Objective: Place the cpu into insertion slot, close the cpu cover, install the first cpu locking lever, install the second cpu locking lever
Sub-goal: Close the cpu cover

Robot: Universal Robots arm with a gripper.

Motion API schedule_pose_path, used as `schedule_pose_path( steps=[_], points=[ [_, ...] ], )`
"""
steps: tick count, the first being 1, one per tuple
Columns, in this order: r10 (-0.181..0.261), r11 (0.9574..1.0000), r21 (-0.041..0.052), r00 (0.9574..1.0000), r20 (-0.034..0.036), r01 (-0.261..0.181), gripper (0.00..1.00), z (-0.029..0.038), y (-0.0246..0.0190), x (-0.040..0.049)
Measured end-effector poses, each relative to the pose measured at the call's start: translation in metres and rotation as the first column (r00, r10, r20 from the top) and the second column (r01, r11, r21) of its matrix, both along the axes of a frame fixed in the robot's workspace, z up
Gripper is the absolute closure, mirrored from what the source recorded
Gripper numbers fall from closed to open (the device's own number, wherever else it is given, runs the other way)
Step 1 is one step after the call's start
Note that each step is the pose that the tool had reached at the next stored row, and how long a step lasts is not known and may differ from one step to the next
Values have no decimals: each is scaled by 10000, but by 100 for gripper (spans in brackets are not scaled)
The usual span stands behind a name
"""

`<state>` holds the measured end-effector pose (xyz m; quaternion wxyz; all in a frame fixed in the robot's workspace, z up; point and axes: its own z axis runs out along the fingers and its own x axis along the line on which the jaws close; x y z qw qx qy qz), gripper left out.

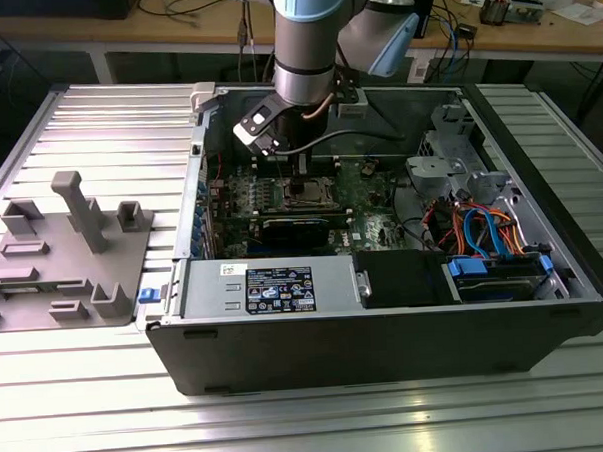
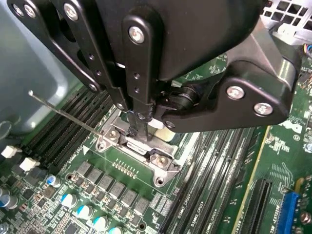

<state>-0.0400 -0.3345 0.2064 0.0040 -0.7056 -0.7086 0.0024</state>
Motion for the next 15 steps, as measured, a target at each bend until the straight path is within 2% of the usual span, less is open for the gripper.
schedule_pose_path(
  steps=[5,10,15],
  points=[
    [0,10000,0,10000,-2,0,89,-11,-6,-4],
    [2,10000,3,10000,-4,-2,89,25,-5,86],
    [3,10000,0,10000,-18,-3,89,29,-6,133]
  ],
)
